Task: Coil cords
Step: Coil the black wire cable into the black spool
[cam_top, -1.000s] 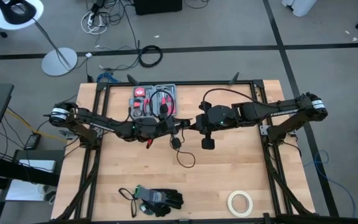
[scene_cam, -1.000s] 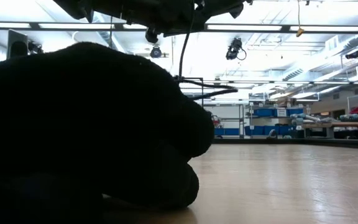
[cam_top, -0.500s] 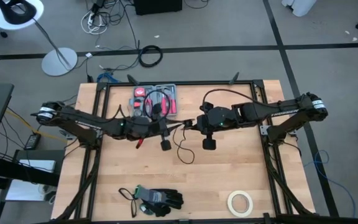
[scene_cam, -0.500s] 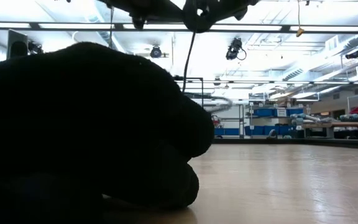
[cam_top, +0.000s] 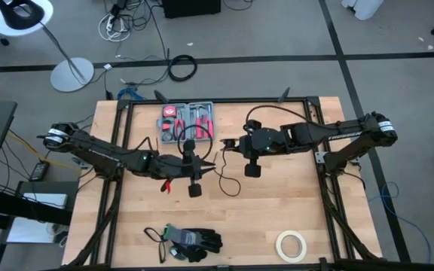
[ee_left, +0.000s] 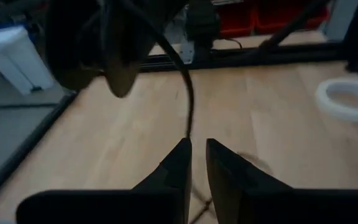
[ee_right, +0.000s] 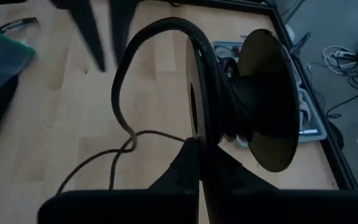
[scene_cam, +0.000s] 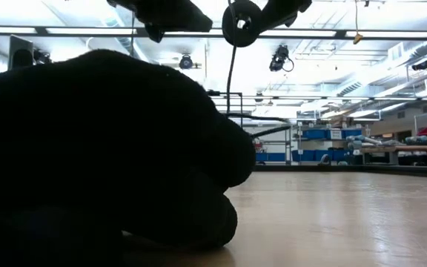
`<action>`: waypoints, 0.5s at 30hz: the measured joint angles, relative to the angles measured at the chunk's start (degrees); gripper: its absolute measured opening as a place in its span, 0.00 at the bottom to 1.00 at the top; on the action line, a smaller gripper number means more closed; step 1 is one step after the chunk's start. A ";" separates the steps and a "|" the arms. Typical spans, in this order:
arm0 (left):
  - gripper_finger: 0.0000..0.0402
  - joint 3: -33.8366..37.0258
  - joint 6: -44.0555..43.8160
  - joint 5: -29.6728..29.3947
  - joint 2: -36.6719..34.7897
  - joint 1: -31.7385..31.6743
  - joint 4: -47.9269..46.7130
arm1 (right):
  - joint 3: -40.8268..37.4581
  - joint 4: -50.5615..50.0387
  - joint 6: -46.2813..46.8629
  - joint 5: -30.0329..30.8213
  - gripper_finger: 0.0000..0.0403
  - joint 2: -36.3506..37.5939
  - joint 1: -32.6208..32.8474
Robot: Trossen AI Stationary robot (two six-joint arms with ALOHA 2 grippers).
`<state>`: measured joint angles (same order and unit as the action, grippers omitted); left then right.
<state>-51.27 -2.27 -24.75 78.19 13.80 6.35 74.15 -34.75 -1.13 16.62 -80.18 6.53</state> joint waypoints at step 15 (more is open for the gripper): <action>0.30 -0.02 -7.47 1.07 0.13 -0.94 6.18 | 0.00 2.33 -0.50 -0.22 0.00 0.00 0.08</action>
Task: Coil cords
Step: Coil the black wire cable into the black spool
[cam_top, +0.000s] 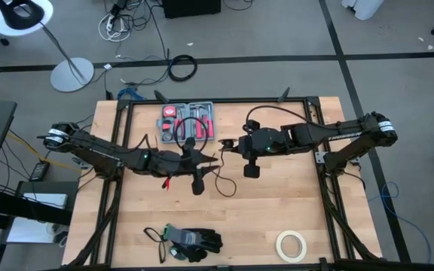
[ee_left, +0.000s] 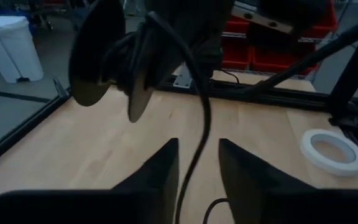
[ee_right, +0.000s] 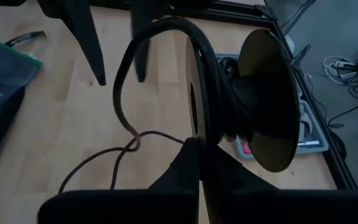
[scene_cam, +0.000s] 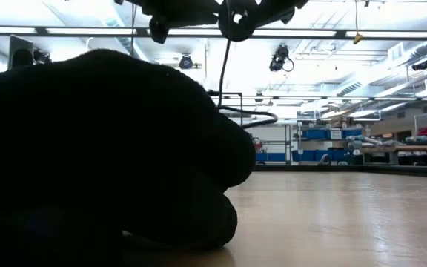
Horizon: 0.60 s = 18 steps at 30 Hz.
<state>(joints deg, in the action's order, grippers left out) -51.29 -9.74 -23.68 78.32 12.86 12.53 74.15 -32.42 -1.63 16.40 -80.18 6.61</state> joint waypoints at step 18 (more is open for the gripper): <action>0.41 -0.02 -0.59 -0.95 5.64 -1.28 10.60 | 0.00 3.85 -0.48 0.45 0.00 -0.28 0.09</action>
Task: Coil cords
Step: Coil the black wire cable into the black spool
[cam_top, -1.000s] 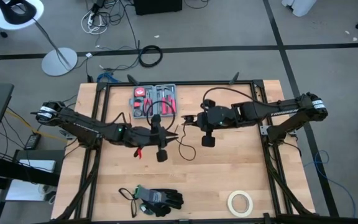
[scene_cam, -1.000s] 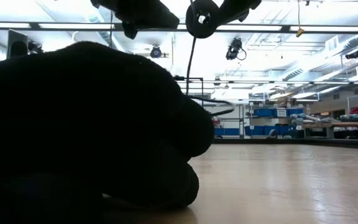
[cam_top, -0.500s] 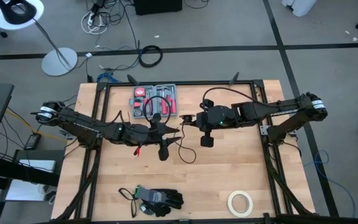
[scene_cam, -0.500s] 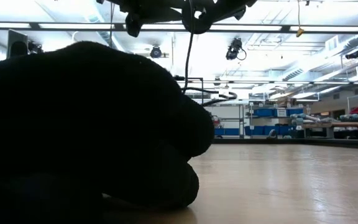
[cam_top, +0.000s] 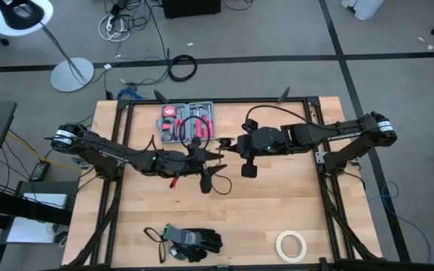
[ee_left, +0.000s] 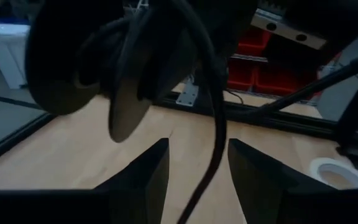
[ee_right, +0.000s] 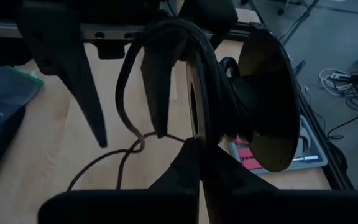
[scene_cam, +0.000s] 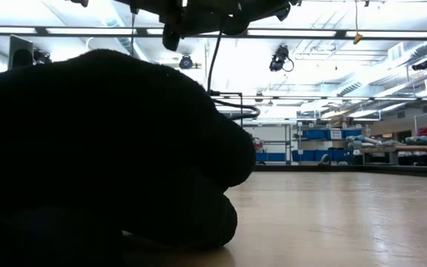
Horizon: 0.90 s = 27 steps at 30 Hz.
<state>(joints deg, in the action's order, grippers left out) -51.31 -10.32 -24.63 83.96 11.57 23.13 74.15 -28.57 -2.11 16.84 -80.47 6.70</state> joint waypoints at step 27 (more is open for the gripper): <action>0.00 -12.32 6.59 -2.08 -4.57 0.17 -30.07 | 0.00 -2.84 -0.03 0.07 0.00 0.18 1.08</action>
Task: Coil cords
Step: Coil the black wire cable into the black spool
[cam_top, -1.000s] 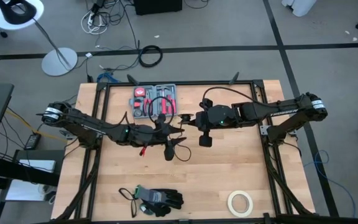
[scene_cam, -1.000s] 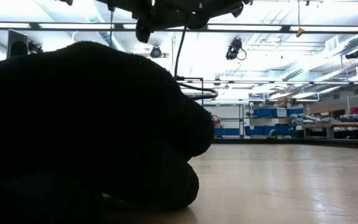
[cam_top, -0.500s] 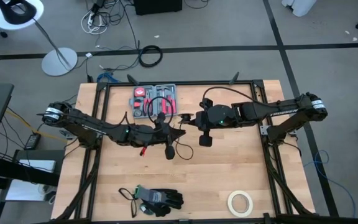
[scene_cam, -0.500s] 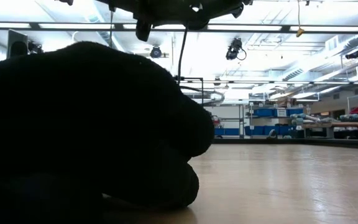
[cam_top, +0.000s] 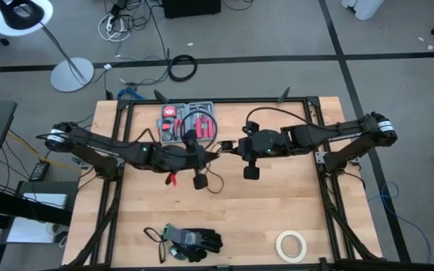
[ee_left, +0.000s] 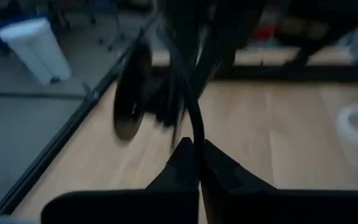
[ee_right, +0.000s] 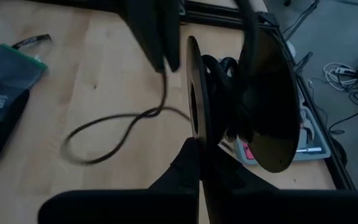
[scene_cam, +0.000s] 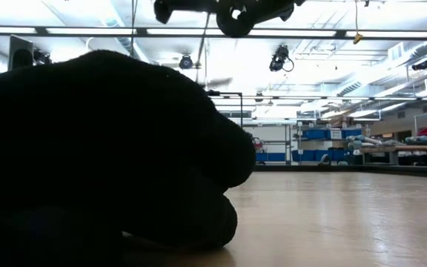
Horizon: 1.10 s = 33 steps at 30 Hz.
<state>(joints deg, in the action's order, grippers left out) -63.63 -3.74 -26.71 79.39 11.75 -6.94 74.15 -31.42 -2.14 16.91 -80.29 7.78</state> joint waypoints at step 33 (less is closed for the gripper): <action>0.00 13.57 6.16 -5.51 0.07 4.17 25.13 | -5.35 21.90 2.10 -9.26 0.00 0.21 1.28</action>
<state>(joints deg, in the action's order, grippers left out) -50.07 2.42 -32.22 79.46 15.92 18.20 68.80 -9.52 -0.04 7.64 -80.07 9.06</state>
